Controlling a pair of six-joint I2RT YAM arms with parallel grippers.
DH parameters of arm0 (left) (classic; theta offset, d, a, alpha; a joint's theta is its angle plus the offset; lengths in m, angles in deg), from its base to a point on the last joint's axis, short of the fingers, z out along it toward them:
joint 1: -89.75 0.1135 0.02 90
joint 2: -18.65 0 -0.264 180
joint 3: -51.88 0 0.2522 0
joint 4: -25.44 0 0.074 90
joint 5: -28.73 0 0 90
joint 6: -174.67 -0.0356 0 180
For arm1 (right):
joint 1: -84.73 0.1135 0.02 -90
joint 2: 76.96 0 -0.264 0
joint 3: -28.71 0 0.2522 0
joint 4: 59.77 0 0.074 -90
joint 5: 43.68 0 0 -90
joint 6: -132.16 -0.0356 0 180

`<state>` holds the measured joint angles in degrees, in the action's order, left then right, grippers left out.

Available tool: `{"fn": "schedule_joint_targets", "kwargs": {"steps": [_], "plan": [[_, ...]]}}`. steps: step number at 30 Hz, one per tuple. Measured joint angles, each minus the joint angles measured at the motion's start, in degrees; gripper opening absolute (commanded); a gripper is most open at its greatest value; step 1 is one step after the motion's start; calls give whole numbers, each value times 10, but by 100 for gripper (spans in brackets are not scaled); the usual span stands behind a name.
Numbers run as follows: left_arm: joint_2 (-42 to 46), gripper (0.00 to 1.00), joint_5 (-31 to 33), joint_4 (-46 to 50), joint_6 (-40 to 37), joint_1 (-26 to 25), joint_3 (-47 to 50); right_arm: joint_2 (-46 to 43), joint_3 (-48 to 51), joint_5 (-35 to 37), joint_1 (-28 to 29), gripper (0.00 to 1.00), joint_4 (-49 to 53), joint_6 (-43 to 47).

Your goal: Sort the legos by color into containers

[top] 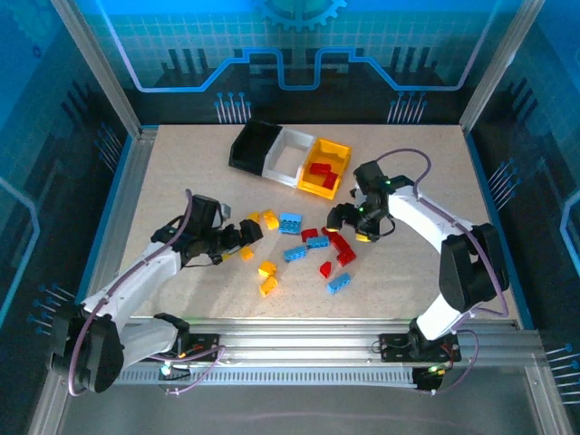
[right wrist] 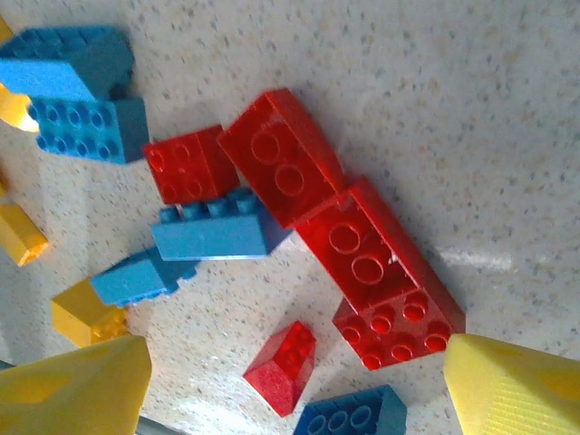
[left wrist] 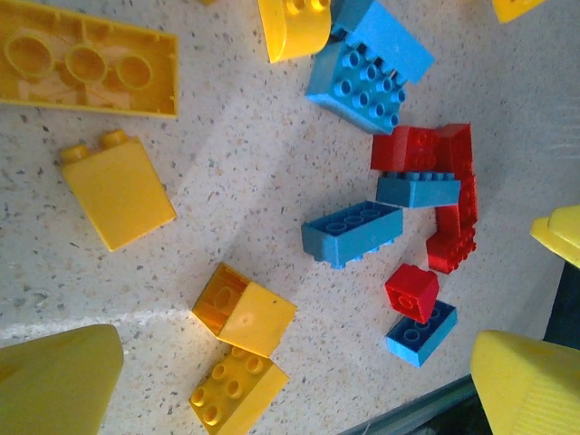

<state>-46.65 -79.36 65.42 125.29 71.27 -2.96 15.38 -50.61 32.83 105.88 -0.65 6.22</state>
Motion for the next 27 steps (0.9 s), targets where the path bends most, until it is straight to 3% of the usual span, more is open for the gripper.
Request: {"fn": "schedule_joint_targets", "kwargs": {"steps": [19,27], "plan": [[-30,99,9,-5,-2,-79,4,-28,100,15,37,86,0,-28],[-96,99,15,-2,-28,-114,-45,-94,160,28,37,87,-2,-53]]}}
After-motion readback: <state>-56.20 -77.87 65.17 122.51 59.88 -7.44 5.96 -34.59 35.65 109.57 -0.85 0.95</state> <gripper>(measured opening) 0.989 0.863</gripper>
